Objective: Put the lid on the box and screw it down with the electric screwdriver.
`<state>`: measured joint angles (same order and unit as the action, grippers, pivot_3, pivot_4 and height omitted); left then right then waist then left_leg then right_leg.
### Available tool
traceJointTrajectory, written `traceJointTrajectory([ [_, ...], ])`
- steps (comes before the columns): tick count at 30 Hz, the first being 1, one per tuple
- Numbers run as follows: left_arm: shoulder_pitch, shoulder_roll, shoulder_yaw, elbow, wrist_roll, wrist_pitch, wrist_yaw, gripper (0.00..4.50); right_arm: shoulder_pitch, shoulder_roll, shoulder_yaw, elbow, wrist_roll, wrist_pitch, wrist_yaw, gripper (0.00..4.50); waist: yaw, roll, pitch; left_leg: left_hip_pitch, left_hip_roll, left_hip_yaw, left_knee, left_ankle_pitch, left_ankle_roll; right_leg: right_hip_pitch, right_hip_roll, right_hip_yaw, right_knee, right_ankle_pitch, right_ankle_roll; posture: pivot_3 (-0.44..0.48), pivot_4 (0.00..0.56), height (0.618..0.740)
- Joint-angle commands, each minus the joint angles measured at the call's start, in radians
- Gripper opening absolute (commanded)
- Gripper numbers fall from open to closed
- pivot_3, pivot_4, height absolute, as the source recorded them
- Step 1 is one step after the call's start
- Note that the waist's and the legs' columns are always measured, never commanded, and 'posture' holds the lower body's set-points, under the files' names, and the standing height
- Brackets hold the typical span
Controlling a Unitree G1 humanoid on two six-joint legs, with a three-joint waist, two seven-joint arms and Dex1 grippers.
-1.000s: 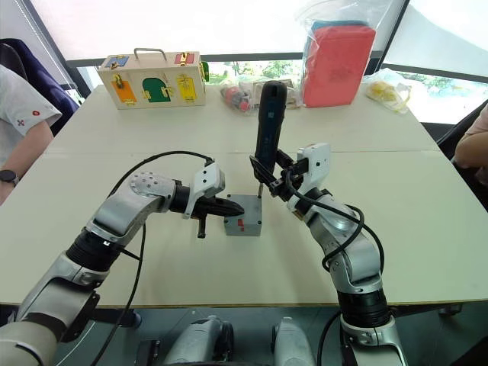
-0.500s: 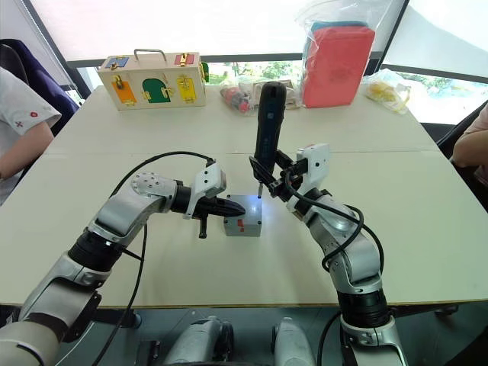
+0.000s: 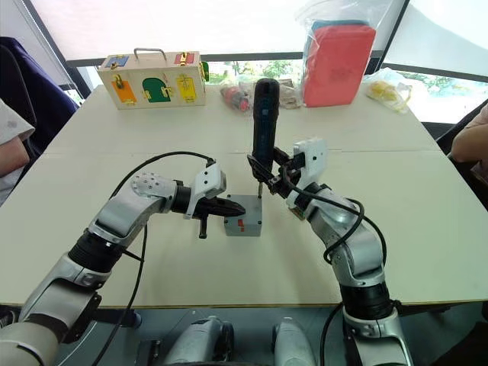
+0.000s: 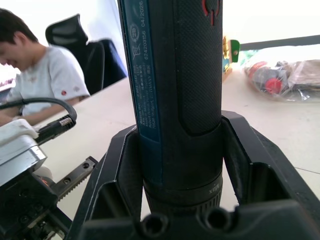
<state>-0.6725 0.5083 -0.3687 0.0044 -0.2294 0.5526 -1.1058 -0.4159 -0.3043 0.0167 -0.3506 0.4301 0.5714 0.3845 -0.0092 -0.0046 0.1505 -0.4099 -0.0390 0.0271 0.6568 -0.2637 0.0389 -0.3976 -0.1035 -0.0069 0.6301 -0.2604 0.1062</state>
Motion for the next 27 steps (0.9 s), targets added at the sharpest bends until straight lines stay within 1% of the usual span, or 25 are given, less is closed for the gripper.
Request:
traceJointTrajectory([
  [1,0.027,0.009,-0.014,0.007,0.023,0.004,0.002,0.00,-0.135,-0.046,-0.121,-0.091,0.096,0.078,-0.019,1.82,0.001,0.001,0.001,-0.001,-0.001,0.000,0.000,0.000,0.000,-0.002,0.000,0.000,0.000,0.000,0.001,0.000,0.150,0.740],
  [3,0.032,0.009,-0.012,0.005,0.023,0.001,0.002,0.00,-0.208,-0.069,-0.174,-0.108,0.169,0.149,-0.033,1.82,0.000,0.001,0.001,-0.004,-0.001,0.000,0.000,0.000,0.000,-0.004,-0.001,0.000,0.000,0.001,0.001,0.000,0.150,0.740],
  [5,0.034,0.008,-0.011,0.006,0.024,-0.001,0.003,0.00,-0.250,-0.081,-0.209,-0.113,0.220,0.202,-0.049,1.82,-0.001,0.001,0.001,-0.008,-0.001,0.000,0.000,0.000,0.000,-0.008,-0.001,0.000,0.000,0.002,0.002,0.000,0.150,0.740],
  [7,0.031,-0.006,0.006,0.010,0.011,-0.001,0.010,0.00,-0.323,-0.055,-0.293,-0.083,0.314,0.305,-0.149,1.82,-0.003,0.001,0.001,-0.009,-0.001,0.000,-0.001,0.001,-0.001,-0.010,-0.001,0.000,0.000,0.002,0.002,0.000,0.150,0.740],
  [9,0.020,-0.025,0.044,0.007,-0.025,0.020,0.019,0.00,-0.396,-0.061,-0.379,-0.019,0.423,0.440,-0.227,1.82,-0.003,0.001,0.001,-0.009,-0.001,0.000,-0.003,0.001,-0.002,-0.010,-0.001,0.000,0.000,0.002,0.002,0.000,0.150,0.740],
  [11,0.000,-0.035,0.102,-0.015,-0.084,0.072,0.016,0.00,-0.466,-0.120,-0.453,0.081,0.534,0.640,-0.264,1.82,-0.002,0.002,0.001,-0.009,-0.001,0.000,-0.003,0.002,-0.002,-0.011,-0.001,0.000,0.000,0.002,0.001,0.000,0.150,0.740],
  [13,-0.017,-0.015,0.156,-0.059,-0.142,0.121,-0.001,0.00,-0.536,-0.214,-0.500,0.198,0.561,0.817,-0.277,1.82,-0.001,0.001,0.002,-0.012,-0.001,0.000,-0.003,0.002,-0.002,-0.012,-0.001,-0.001,0.000,0.002,0.001,0.000,0.150,0.740],
  [17,-0.024,0.088,0.207,-0.158,-0.201,0.168,-0.065,0.00,-0.571,-0.441,-0.434,0.423,0.474,1.011,-0.260,1.82,-0.002,0.003,0.003,-0.021,-0.002,0.001,-0.004,0.002,-0.002,-0.021,-0.003,-0.001,-0.001,0.003,0.001,0.000,0.150,0.740],
  [19,-0.010,0.149,0.212,-0.208,-0.217,0.174,-0.097,0.00,-0.526,-0.556,-0.352,0.500,0.495,1.043,-0.205,1.82,-0.002,0.004,0.003,-0.023,-0.002,0.001,-0.005,0.003,-0.003,-0.024,-0.003,-0.001,-0.002,0.003,0.001,0.000,0.150,0.740],
  [20,-0.004,0.171,0.211,-0.227,-0.222,0.178,-0.106,0.00,-0.499,-0.606,-0.309,0.529,0.516,1.043,-0.172,1.82,-0.002,0.004,0.003,-0.025,-0.002,0.002,-0.005,0.005,-0.007,-0.026,-0.003,-0.001,-0.002,0.003,0.001,0.000,0.150,0.740],
  [22,0.025,0.218,0.207,-0.265,-0.223,0.172,-0.122,0.00,-0.429,-0.693,-0.222,0.574,0.529,1.043,-0.120,1.82,-0.004,0.004,0.003,-0.026,-0.002,0.002,-0.006,0.005,-0.007,-0.027,-0.002,-0.001,-0.003,0.003,0.001,0.000,0.150,0.740],
  [24,0.054,0.246,0.205,-0.296,-0.223,0.167,-0.131,0.00,-0.389,-0.738,-0.161,0.609,0.522,1.043,-0.089,1.82,-0.011,0.005,0.004,-0.026,-0.002,0.004,-0.006,0.005,-0.005,-0.027,-0.001,0.000,-0.004,0.003,0.001,0.000,0.150,0.740],
  [25,0.063,0.251,0.204,-0.307,-0.227,0.170,-0.129,0.00,-0.383,-0.751,-0.138,0.625,0.522,1.043,-0.071,1.82,-0.013,0.007,0.005,-0.026,-0.001,0.004,-0.005,0.003,-0.002,-0.027,0.000,0.000,-0.003,0.003,0.001,0.000,0.150,0.740],
  [27,0.095,0.259,0.200,-0.343,-0.232,0.173,-0.120,0.00,-0.384,-0.758,-0.101,0.682,0.509,1.043,-0.054,1.82,-0.012,0.010,0.007,-0.026,-0.001,0.005,-0.003,0.003,-0.001,-0.027,0.001,0.001,-0.001,0.003,0.001,0.000,0.150,0.740],
])
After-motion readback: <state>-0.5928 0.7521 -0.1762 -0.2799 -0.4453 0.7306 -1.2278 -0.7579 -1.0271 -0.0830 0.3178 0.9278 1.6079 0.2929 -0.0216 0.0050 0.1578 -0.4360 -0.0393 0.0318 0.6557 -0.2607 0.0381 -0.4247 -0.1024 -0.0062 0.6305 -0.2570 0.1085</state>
